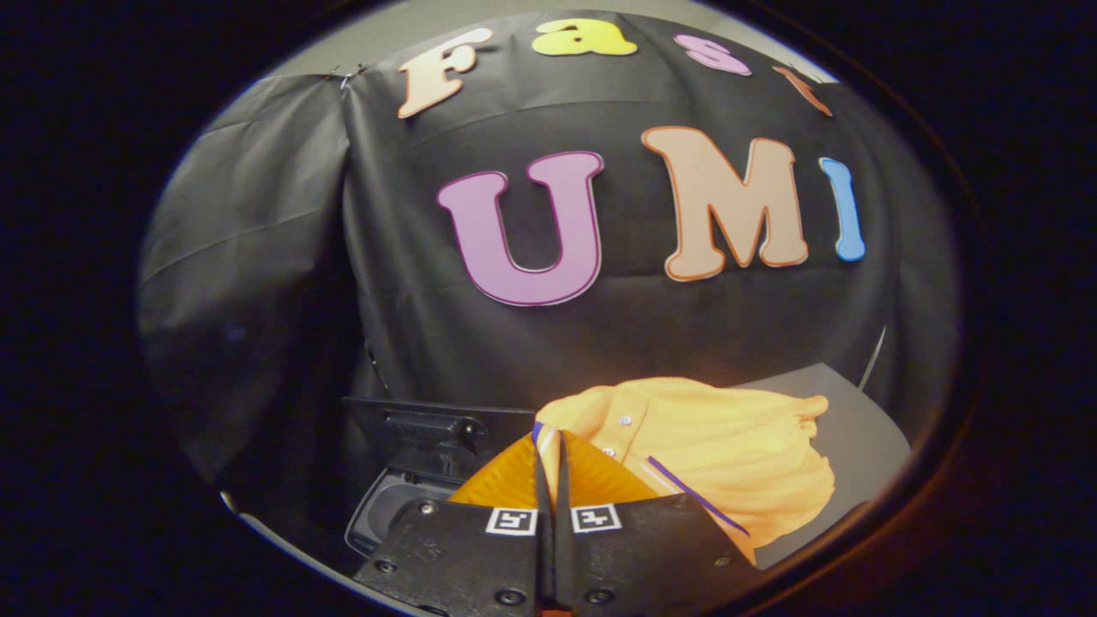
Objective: Put the clothes into the washing machine and then close the washing machine lid.
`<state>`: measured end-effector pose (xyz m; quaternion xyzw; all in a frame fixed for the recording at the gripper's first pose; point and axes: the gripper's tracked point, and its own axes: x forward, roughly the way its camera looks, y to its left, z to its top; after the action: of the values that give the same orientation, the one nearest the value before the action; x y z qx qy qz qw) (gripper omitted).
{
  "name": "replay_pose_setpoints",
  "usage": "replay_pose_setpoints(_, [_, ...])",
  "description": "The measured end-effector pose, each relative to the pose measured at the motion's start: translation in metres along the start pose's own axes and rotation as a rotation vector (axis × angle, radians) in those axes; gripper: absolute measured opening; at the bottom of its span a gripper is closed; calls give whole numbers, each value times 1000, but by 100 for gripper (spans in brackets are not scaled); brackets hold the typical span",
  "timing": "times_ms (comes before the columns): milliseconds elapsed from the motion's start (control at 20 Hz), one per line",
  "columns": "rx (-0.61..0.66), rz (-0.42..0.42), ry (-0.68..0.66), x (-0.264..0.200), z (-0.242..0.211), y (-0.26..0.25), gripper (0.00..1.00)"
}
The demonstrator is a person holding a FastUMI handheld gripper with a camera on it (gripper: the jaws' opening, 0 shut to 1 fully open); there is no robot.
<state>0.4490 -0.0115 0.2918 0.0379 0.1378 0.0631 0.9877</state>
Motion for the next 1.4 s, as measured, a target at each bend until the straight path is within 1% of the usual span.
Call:
replay_pose_setpoints(250, [-27, 78, -2, 14, 26, 61, 0])
replay_pose_setpoints(400, [-36, 148, -3, 21, 38, 107, 1])
replay_pose_setpoints(500, [-36, 193, 9, 25, 39, 137, 1])
replay_pose_setpoints(650, [-36, 235, 21, 38, 36, 168, 1])
replay_pose_setpoints(950, [-26, 288, 71, 75, 20, 206, 0])
replay_pose_setpoints(1100, [-75, 284, 108, 93, 2, 213, 1])
replay_pose_setpoints(1300, [36, 329, 138, 110, -21, 226, 0])
replay_pose_setpoints(1400, [11, 311, 155, 119, -28, 226, 1])
